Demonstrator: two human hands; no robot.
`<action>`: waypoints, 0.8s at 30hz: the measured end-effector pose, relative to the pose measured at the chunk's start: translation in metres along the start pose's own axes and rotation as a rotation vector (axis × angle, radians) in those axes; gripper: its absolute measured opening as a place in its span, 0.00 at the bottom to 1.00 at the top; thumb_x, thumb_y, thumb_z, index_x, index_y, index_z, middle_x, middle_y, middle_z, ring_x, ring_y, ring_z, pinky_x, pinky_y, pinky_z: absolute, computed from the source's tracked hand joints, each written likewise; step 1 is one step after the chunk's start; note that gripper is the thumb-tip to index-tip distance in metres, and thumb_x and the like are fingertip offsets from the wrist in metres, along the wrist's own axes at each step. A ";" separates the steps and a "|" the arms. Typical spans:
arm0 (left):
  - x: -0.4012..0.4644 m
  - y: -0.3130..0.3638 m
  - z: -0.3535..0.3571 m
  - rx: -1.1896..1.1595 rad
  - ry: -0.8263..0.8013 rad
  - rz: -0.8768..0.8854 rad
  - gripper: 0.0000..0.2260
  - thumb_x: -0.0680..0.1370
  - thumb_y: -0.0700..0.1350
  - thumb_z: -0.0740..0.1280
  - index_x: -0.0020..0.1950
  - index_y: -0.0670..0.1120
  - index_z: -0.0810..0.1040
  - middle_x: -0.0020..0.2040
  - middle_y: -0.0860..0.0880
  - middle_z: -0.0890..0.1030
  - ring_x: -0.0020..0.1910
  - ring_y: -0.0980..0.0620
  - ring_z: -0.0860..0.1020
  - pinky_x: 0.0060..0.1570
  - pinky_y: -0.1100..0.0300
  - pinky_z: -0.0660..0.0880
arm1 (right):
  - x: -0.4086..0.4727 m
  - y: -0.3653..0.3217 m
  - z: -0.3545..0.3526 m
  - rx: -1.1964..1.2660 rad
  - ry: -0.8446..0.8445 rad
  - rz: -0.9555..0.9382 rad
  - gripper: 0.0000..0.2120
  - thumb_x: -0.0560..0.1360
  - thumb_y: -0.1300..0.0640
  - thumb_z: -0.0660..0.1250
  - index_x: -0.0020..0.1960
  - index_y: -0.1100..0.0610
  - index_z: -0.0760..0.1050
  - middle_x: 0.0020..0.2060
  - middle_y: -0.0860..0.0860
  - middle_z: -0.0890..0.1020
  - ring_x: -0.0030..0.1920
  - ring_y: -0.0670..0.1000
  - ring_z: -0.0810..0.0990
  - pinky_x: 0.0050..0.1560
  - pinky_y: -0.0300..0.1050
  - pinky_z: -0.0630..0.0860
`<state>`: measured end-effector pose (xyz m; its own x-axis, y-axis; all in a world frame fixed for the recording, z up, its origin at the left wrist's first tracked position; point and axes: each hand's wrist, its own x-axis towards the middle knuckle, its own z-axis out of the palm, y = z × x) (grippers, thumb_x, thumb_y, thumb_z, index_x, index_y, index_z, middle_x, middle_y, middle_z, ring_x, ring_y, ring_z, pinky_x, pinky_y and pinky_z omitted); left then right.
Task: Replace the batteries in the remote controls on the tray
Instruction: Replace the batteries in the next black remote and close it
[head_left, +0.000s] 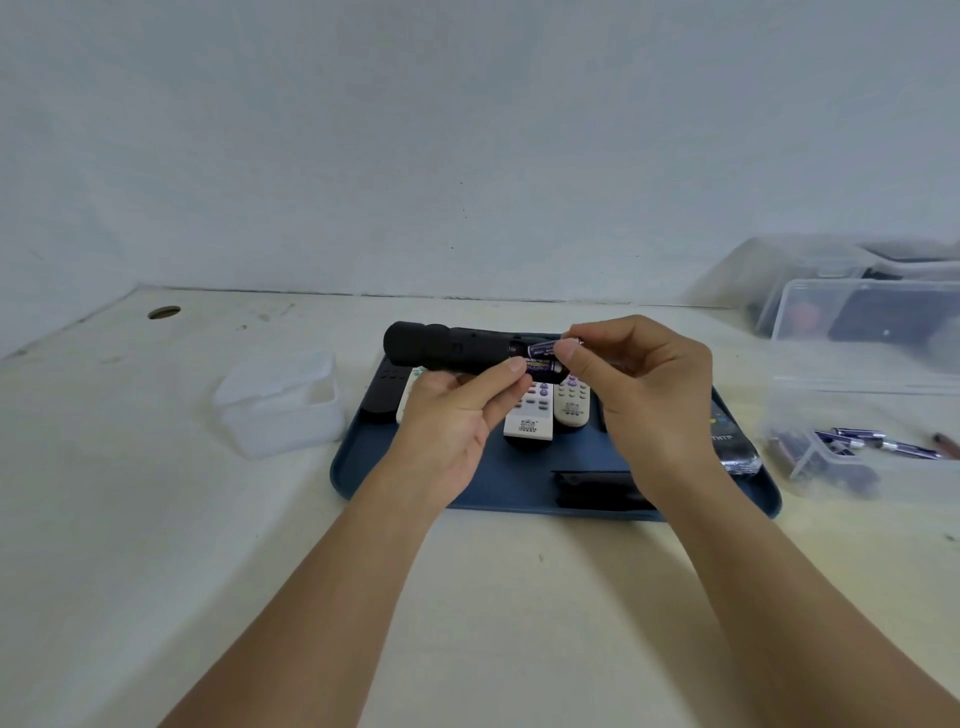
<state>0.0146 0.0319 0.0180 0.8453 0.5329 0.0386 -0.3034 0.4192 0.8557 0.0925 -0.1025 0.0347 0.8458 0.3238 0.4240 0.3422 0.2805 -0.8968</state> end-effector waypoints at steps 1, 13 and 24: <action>0.000 0.000 0.000 0.009 0.006 -0.003 0.12 0.77 0.31 0.69 0.60 0.30 0.78 0.55 0.37 0.82 0.55 0.46 0.82 0.51 0.61 0.80 | 0.000 0.000 -0.001 0.001 -0.001 0.000 0.05 0.70 0.66 0.77 0.44 0.59 0.84 0.37 0.50 0.87 0.39 0.47 0.85 0.43 0.36 0.79; -0.006 0.004 0.001 -0.034 -0.020 0.010 0.13 0.77 0.29 0.67 0.56 0.44 0.80 0.49 0.43 0.85 0.50 0.50 0.84 0.48 0.62 0.81 | 0.000 0.010 -0.003 -0.317 -0.039 -0.261 0.06 0.69 0.65 0.78 0.45 0.57 0.86 0.42 0.49 0.85 0.43 0.45 0.84 0.48 0.37 0.79; -0.009 0.002 0.000 0.182 0.008 0.095 0.06 0.75 0.35 0.74 0.46 0.45 0.82 0.42 0.47 0.85 0.46 0.50 0.84 0.43 0.59 0.80 | 0.001 0.005 -0.004 0.072 -0.253 0.261 0.04 0.70 0.67 0.75 0.44 0.65 0.83 0.41 0.60 0.86 0.42 0.54 0.85 0.41 0.44 0.82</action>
<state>0.0065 0.0279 0.0199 0.8127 0.5702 0.1200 -0.2964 0.2272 0.9277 0.0966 -0.1040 0.0300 0.7696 0.6036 0.2084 0.0914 0.2189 -0.9714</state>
